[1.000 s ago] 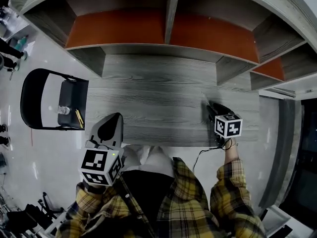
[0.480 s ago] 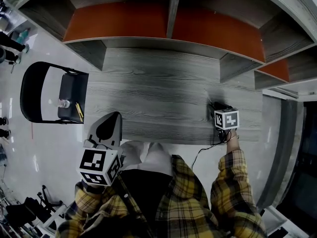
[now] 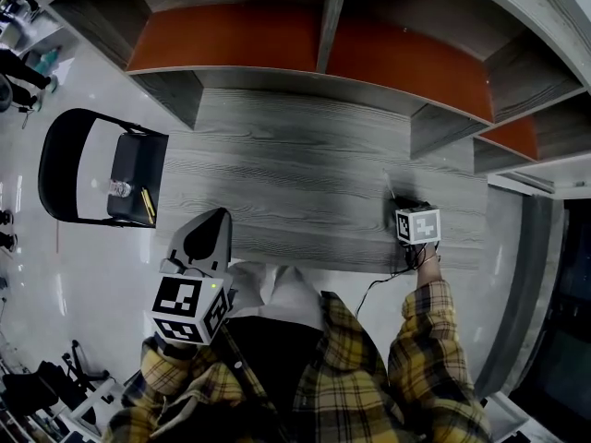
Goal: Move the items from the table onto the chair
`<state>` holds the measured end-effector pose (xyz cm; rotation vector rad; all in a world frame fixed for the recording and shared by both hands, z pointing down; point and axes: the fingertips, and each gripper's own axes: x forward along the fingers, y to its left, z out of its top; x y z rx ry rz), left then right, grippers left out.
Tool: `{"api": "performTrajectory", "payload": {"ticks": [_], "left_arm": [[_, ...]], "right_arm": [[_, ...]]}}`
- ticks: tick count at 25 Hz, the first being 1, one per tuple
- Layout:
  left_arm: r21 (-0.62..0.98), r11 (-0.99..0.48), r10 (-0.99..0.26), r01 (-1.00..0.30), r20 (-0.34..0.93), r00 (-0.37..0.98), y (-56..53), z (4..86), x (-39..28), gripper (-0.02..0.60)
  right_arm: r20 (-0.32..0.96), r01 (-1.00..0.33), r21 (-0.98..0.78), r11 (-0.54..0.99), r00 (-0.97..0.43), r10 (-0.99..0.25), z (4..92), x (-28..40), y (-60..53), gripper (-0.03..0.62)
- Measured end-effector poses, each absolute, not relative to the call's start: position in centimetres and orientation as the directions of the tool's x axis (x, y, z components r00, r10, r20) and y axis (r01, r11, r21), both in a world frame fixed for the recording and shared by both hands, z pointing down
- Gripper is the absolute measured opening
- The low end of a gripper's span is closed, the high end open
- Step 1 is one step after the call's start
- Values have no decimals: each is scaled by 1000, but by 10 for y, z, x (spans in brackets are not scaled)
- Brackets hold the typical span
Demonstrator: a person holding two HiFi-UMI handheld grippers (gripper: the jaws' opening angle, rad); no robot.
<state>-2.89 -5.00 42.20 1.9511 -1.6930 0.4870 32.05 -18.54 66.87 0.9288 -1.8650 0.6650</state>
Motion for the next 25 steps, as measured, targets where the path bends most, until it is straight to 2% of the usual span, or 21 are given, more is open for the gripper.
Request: {"api": "performTrajectory", "payload": {"ticks": [8,17,25], "left_arm": [[151,-98,-824,-984,542,165,-48,414,-22,3],[189,-159,-841,-969,488,233,-54,411,11,3],[196,-163,-852,-967,466,238,-53,407,23,3]], "right_arm": [[840,-828,-153,540,-396,-369,640,295,-176,64],[700,-778,-271,568,-564,-439,562,241,-156,64],[547,-654,-423,627,-736,-399,507,172,-121,64]]}}
